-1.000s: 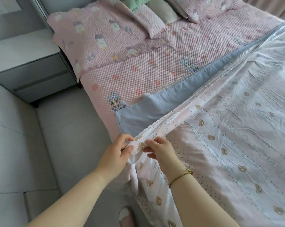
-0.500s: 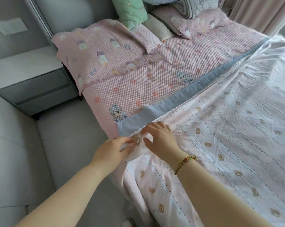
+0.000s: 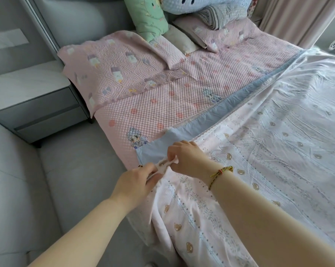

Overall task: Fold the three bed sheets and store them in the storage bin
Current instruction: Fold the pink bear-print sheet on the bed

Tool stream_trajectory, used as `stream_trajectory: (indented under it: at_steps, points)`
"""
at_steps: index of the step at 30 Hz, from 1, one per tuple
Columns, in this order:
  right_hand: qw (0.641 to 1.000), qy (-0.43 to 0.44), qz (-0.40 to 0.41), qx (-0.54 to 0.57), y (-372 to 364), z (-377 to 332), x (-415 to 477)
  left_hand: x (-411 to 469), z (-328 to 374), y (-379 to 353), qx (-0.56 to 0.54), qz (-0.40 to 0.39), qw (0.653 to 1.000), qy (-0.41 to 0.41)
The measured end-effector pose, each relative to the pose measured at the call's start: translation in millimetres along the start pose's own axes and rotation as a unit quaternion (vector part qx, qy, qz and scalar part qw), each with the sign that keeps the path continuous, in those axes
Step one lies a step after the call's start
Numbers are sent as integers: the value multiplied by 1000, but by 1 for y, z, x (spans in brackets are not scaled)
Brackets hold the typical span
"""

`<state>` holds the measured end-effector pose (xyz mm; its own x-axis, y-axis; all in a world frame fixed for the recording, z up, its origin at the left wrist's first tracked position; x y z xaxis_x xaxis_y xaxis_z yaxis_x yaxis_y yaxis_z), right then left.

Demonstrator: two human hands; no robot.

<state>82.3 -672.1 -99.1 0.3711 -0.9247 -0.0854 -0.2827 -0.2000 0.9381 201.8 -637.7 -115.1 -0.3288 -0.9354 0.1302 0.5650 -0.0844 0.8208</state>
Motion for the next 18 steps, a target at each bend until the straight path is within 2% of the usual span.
stream_trajectory:
  at_steps: [5, 9, 11, 14, 16, 18]
  points:
    - [999, 18, 22, -24, 3, -5, 6, 7, -6, 0, -12, -43, 998, 42]
    - [989, 28, -60, -133, -16, -2, 12, 7, -6, 1, -11, -95, 995, 41]
    - [990, 4, -62, -129, -16, 5, 13, 6, -11, -3, 21, -126, 991, 42]
    - [992, -15, -32, -119, -3, 10, 8, 0, -22, -12, 128, -205, 970, 37]
    - [991, -14, -33, -131, 3, 13, 0, -4, -26, -13, 168, -227, 959, 39]
    - [988, -10, -41, -145, 6, 17, -10, -7, -24, -9, 160, -215, 963, 28]
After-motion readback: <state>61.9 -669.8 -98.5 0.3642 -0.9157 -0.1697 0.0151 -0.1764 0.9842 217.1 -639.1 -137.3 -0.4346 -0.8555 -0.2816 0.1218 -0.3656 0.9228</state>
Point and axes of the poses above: each hand's wrist, its own x-axis towards the middle knuckle, its own y-axis out of the back of the hand, z = x × y, the point moved 7 cm from there along x, towards the middle knuckle, and after that the axes turned 5 degrees about z, right-handed, at the moved point
